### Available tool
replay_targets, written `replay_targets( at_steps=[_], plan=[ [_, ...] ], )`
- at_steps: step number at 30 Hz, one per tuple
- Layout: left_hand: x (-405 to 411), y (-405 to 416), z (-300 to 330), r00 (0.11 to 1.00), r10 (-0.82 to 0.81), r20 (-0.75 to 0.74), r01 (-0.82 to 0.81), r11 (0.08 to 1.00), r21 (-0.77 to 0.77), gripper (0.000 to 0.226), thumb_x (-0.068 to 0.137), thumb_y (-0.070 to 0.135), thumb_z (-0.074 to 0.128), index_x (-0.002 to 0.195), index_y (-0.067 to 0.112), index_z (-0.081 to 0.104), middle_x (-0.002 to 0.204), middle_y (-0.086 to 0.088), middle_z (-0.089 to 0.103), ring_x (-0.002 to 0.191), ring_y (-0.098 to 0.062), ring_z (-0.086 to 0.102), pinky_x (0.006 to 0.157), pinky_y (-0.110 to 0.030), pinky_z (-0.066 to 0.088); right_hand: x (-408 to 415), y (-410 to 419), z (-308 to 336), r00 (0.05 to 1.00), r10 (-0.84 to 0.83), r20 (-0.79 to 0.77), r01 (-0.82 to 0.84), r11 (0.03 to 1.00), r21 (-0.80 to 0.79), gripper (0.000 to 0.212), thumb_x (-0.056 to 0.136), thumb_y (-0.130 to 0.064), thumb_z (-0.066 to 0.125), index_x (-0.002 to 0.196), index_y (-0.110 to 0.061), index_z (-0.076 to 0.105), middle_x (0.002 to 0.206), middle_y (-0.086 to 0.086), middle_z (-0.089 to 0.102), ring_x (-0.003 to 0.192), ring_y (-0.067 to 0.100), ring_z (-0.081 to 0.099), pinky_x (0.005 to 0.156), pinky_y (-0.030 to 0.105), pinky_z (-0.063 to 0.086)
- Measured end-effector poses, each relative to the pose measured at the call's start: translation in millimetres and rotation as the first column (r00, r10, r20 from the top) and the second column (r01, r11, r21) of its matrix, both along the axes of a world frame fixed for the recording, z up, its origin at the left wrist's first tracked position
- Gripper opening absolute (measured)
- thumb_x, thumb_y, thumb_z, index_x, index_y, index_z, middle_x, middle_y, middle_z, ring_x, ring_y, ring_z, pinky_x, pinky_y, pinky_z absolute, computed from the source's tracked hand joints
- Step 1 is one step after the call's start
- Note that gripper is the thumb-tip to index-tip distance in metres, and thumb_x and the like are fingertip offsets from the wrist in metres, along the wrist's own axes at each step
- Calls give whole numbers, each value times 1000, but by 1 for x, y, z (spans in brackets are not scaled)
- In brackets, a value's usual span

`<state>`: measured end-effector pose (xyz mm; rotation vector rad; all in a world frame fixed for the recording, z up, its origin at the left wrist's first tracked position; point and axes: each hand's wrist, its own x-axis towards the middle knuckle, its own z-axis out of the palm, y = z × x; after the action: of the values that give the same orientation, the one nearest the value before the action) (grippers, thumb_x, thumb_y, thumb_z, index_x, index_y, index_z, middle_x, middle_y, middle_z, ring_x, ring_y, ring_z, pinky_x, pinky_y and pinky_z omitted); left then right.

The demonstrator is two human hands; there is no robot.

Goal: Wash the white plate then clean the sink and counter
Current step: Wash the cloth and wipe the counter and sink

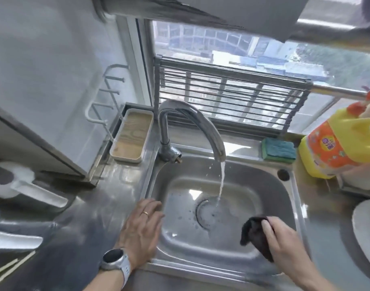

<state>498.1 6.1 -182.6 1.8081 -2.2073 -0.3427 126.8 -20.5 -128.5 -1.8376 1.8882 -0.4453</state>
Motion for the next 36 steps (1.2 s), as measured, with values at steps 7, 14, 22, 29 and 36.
replay_targets(
  at_steps=[7, 14, 22, 29, 36],
  plan=[
    [0, -2, -4, 998, 33, 58, -33, 999, 5, 22, 95, 29, 52, 103, 26, 72, 136, 3, 61, 139, -19, 48, 106, -44, 50, 122, -209, 51, 908, 398, 127, -384, 915, -123, 30, 103, -35, 47, 125, -19, 59, 117, 3, 64, 103, 19, 61, 89, 35, 49],
    [5, -6, -17, 999, 15, 42, -11, 994, -106, 24, 94, 27, 53, 97, 23, 76, 133, 2, 66, 134, -20, 55, 111, -44, 46, 198, -323, -131, 723, 689, -42, -691, 722, -49, 53, 102, -55, 40, 151, -34, 39, 158, -13, 37, 141, -7, 31, 124, 39, 23],
    [-1, -11, -13, 999, -14, 51, 22, 986, -164, 28, 92, 23, 51, 94, 19, 79, 124, -2, 70, 127, -22, 59, 114, -43, 38, 100, -235, -31, 855, 460, -238, -510, 828, -234, 46, 96, -21, 56, 136, 0, 57, 140, 22, 55, 136, 41, 46, 117, 48, 34],
    [-1, -10, -9, 998, -14, 65, 25, 985, -171, 30, 94, 24, 50, 95, 16, 79, 123, -4, 71, 126, -25, 61, 115, -41, 37, 62, -209, -27, 918, 199, -344, -275, 943, -189, 41, 106, -23, 36, 138, -4, 53, 146, 18, 50, 138, 37, 41, 117, 50, 34],
    [-2, -12, -9, 998, -36, 49, 44, 981, -187, 34, 94, 25, 47, 93, 13, 79, 122, -8, 71, 123, -31, 60, 114, -46, 39, 105, -177, -1, 791, 548, -270, -606, 763, -225, 57, 96, 11, 43, 151, 7, 27, 158, 26, 29, 149, 36, 23, 123, 50, 22]
  ],
)
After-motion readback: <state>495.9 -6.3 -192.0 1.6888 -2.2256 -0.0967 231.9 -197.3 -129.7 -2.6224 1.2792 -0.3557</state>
